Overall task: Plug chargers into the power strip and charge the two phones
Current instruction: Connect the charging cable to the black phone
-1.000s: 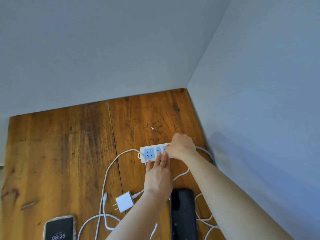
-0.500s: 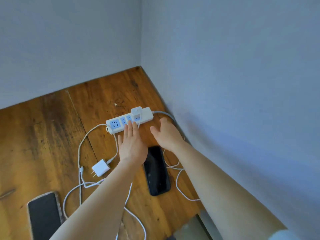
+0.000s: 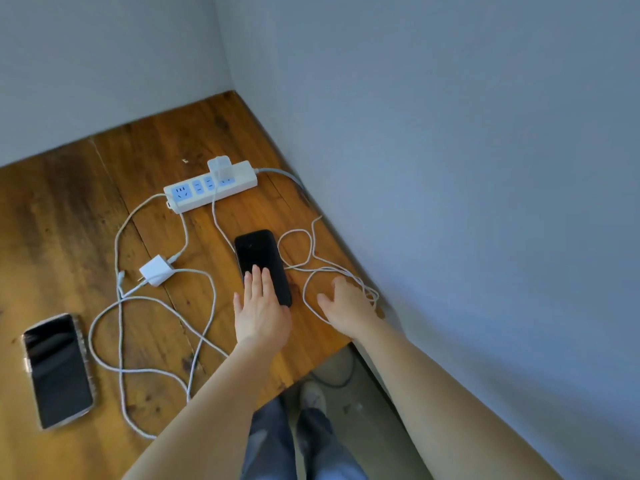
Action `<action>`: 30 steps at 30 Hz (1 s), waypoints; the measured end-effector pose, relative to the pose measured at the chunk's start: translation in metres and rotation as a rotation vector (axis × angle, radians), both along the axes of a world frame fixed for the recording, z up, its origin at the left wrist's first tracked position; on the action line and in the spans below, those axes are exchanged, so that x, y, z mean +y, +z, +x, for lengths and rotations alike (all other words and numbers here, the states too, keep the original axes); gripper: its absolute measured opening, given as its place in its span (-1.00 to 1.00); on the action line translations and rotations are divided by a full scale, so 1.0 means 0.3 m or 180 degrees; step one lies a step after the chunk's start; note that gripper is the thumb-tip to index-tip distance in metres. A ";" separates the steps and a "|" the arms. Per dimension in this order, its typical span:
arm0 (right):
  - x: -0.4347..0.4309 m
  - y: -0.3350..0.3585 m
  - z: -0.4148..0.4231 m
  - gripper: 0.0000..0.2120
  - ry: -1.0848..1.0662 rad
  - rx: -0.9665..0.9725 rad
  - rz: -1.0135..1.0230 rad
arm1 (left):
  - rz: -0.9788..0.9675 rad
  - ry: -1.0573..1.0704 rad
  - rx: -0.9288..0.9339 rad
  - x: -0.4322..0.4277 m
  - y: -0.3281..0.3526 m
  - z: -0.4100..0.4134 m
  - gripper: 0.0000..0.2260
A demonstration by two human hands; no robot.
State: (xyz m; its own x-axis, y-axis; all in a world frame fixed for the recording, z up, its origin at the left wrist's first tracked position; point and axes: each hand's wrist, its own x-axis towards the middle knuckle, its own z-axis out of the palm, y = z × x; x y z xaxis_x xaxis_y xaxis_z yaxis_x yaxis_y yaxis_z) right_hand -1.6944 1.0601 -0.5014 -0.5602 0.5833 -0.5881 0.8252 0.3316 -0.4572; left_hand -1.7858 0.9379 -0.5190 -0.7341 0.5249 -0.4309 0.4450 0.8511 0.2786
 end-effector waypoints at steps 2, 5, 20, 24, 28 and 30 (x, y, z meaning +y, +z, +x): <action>-0.003 -0.022 0.068 -0.57 -0.0007 -0.0063 -0.0016 | -0.0028 0.0021 -0.0064 -0.019 -0.020 0.049 -0.38; 0.003 -0.045 0.135 -0.62 -0.0041 -0.0056 -0.0027 | 0.0022 0.0234 -0.0162 -0.031 -0.041 0.097 -0.37; 0.151 -0.169 -0.135 -0.70 0.0244 0.0739 0.1129 | 0.0078 0.0999 0.0216 0.098 -0.118 -0.082 0.09; 0.140 -0.192 -0.204 -0.72 0.0429 0.0657 0.1124 | 0.0085 0.1269 0.0110 0.115 -0.126 -0.089 0.17; 0.120 -0.200 -0.207 -0.79 0.0623 0.0552 0.1292 | 0.0098 0.1519 -0.0104 0.092 -0.121 -0.099 0.21; 0.106 -0.200 -0.192 -0.86 0.0597 0.0626 0.1244 | 0.0109 0.1495 -0.0160 0.056 -0.116 -0.107 0.22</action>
